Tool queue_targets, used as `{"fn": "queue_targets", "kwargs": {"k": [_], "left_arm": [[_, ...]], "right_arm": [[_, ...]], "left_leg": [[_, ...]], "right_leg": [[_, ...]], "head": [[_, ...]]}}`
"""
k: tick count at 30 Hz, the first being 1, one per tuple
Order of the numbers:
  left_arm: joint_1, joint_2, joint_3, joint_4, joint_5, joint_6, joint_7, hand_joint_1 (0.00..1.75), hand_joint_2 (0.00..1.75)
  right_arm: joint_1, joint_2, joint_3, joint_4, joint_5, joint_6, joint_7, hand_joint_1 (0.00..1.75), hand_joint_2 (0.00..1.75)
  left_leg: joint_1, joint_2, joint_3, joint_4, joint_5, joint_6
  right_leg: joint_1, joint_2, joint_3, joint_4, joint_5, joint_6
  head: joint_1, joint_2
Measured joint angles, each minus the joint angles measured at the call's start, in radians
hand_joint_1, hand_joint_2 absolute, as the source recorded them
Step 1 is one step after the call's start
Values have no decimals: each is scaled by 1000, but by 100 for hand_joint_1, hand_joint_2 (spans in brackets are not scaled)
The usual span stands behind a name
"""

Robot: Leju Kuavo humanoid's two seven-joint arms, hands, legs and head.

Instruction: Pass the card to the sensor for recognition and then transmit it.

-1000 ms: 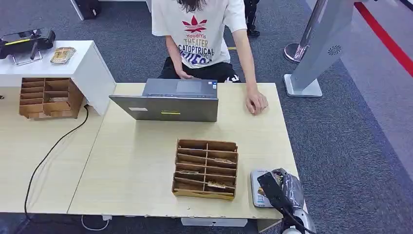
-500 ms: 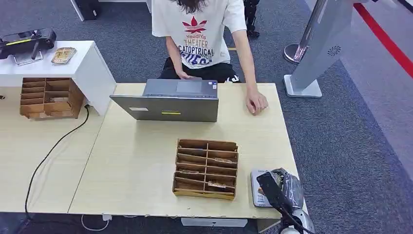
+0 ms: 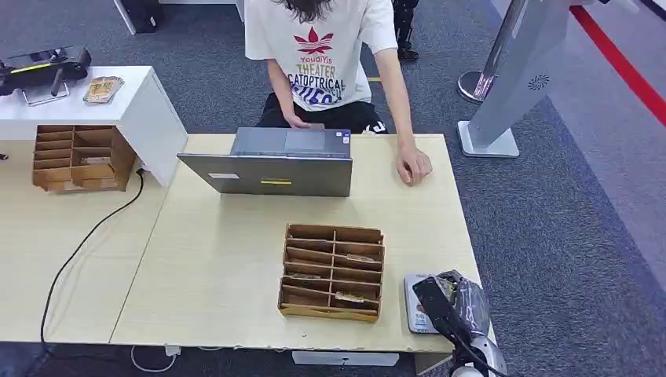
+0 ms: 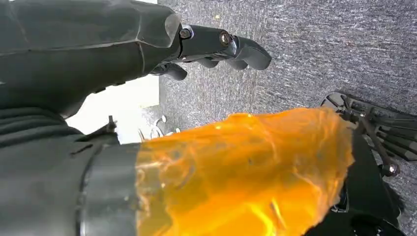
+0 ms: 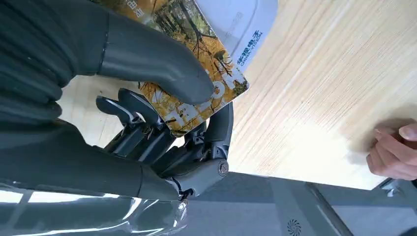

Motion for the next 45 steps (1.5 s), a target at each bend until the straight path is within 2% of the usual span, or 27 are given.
{"fn": "queue_targets", "kwargs": {"k": [45], "left_arm": [[0, 0, 0, 0, 6, 2, 0, 0, 0]], "right_arm": [[0, 3, 0, 7, 6, -6, 0, 175, 175]], "left_leg": [[0, 0, 2, 0, 0, 0]], "right_leg": [[0, 0, 2, 0, 0, 0]], "head": [[0, 0]]}}
